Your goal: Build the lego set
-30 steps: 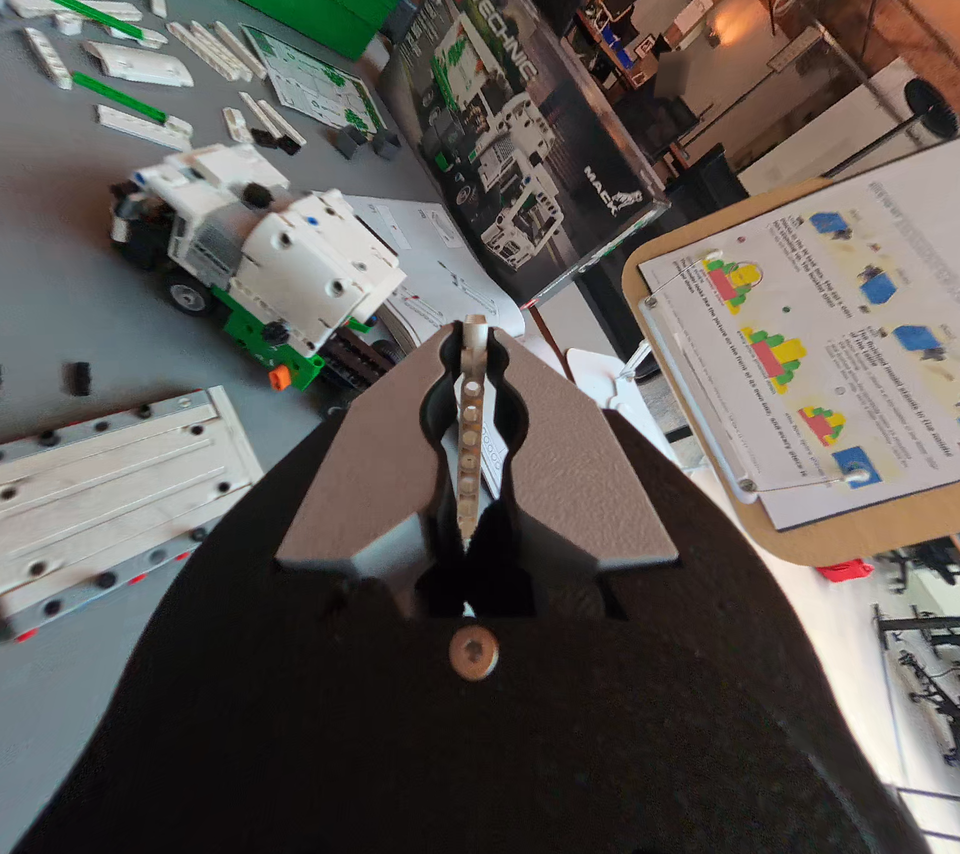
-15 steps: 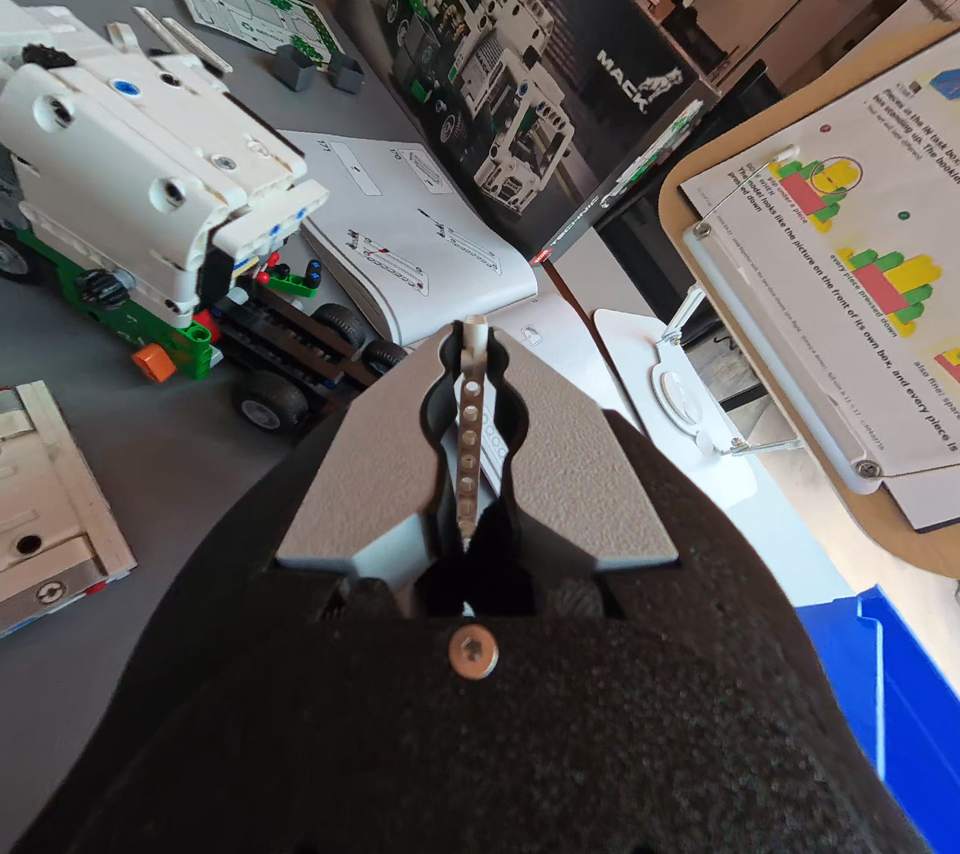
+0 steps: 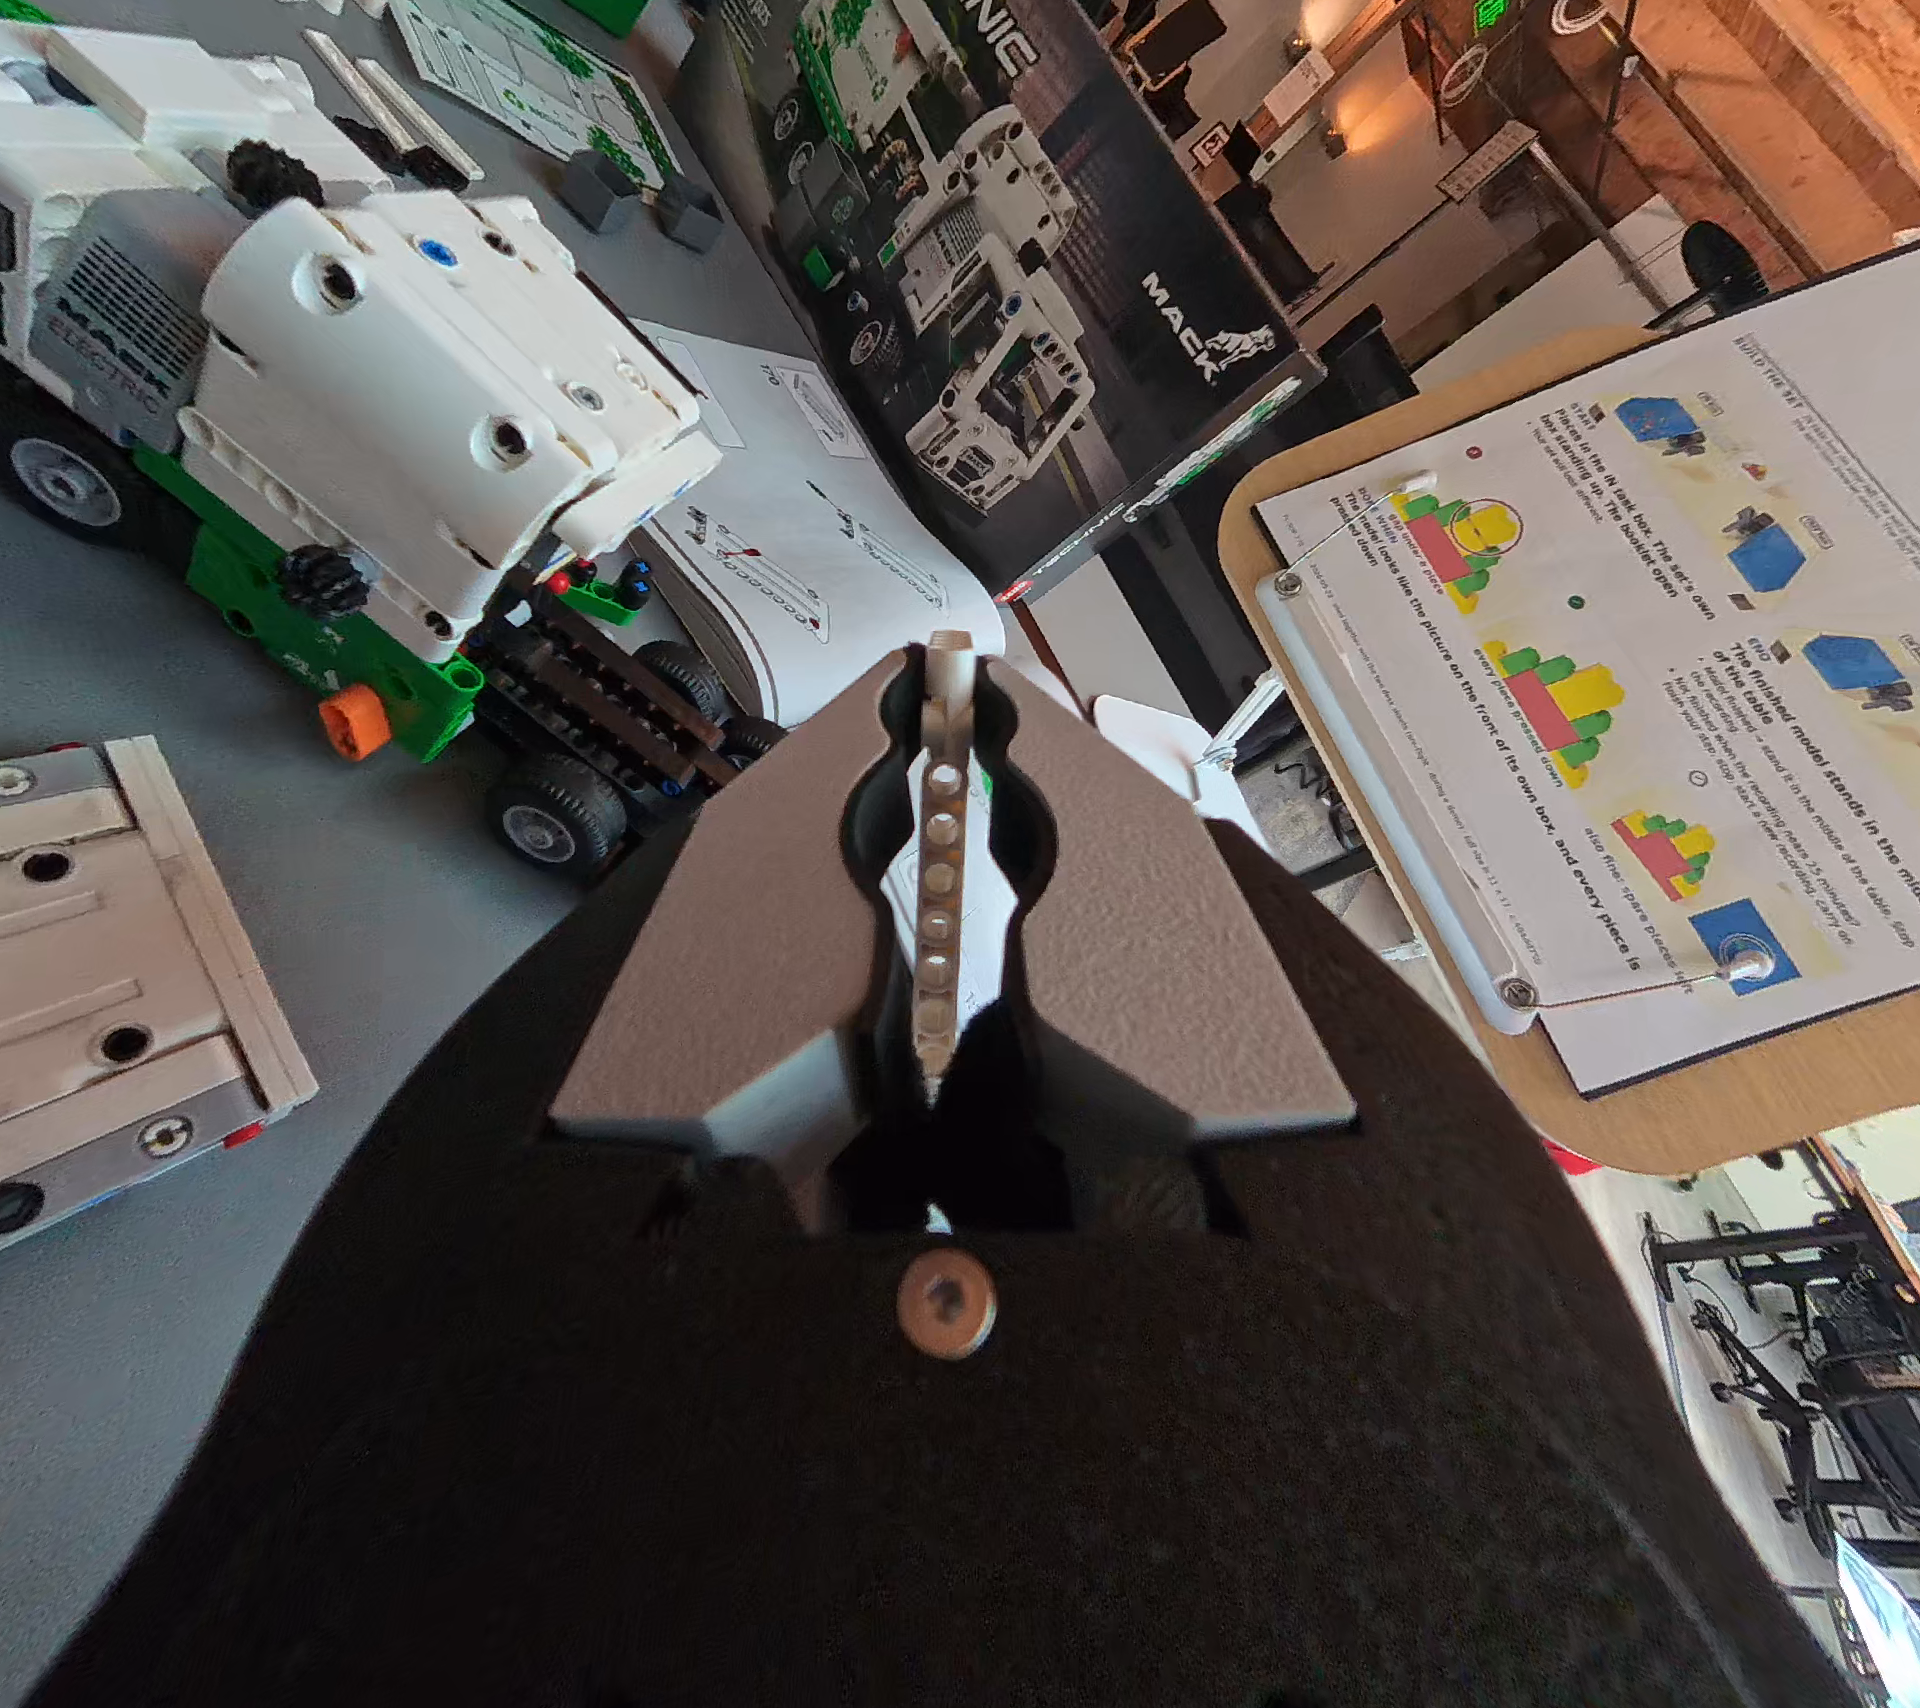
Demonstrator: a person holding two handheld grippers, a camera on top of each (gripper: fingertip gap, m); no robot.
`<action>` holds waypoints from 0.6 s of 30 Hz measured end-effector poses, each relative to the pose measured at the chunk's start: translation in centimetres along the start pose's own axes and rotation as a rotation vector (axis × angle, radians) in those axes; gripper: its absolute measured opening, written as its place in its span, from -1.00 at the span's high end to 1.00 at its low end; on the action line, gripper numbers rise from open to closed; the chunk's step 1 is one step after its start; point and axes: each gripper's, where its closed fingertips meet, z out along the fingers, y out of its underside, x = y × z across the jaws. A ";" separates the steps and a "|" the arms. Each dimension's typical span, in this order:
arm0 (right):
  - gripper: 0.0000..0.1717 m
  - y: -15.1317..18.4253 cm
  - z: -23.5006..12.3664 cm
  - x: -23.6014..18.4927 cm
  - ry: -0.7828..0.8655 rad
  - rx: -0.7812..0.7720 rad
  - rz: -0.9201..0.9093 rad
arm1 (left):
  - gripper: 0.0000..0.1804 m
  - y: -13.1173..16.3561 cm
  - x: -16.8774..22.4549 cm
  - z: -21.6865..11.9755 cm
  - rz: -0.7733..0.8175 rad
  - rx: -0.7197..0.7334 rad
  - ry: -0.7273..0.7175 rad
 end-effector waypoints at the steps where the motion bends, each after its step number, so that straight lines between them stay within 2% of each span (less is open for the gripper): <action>1: 0.93 -0.2 -0.2 0.2 0.010 0.013 0.002 | 0.96 -0.2 0.1 -0.1 0.035 0.010 -0.010; 3: 0.93 -0.5 -0.4 0.3 0.012 0.028 0.016 | 0.96 -0.1 0.2 -0.2 0.063 0.014 -0.023; 7: 0.93 -0.7 -0.3 -0.2 0.022 0.014 -0.034 | 0.96 0.7 0.6 0.1 0.021 -0.017 0.001; 14: 0.93 -1.1 0.0 -1.0 0.039 0.005 -0.104 | 0.96 0.0 1.7 0.4 0.035 0.003 0.025; 18: 0.93 -1.8 0.0 -1.5 0.035 0.031 -0.101 | 0.96 -1.3 4.9 1.9 -0.014 -0.038 0.111</action>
